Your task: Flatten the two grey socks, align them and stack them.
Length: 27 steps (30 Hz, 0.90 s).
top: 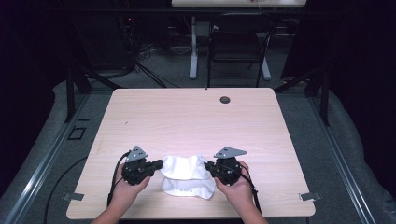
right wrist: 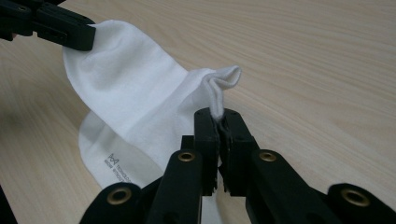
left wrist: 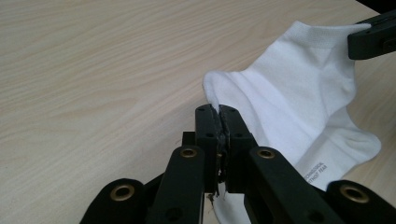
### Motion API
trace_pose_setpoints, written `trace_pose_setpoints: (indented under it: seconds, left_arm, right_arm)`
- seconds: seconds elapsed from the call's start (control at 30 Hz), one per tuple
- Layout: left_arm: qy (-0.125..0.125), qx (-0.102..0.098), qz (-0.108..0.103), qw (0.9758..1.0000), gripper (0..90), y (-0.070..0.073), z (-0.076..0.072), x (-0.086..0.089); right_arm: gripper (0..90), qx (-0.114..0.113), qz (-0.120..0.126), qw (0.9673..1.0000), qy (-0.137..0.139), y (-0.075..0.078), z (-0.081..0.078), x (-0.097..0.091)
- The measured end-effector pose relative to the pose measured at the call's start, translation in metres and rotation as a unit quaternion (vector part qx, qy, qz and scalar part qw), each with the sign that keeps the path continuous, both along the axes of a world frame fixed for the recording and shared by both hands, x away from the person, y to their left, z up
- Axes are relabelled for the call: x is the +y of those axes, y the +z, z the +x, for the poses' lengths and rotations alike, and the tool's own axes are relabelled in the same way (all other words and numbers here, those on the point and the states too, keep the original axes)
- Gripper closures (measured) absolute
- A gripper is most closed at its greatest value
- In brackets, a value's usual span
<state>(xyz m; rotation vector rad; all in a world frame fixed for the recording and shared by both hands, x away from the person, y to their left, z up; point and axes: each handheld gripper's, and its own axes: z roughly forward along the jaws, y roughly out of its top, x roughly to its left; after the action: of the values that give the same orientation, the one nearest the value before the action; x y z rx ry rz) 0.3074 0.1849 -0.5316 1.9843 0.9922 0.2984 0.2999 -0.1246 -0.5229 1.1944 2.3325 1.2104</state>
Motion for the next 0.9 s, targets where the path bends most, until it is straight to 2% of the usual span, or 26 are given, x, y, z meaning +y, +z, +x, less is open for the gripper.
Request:
trace_pose_setpoints:
  seconds: [0.33,0.53,0.9]
  left_arm:
    - [-0.016,0.007,-0.002,0.9999,87.4,-0.001,-0.017,-0.002]
    - [-0.025,0.013,0.005,0.9996,87.4,-0.004,-0.026,-0.005]
    - [-0.030,0.016,0.013,0.9993,87.4,-0.011,-0.030,-0.006]
  right_arm:
    - [86.3,0.002,0.004,1.0000,0.004,0.002,-0.015,-0.006]
    - [86.2,0.008,0.002,0.9999,0.007,0.002,-0.026,-0.010]
    - [86.2,0.017,-0.001,0.9998,0.009,-0.008,-0.036,-0.011]
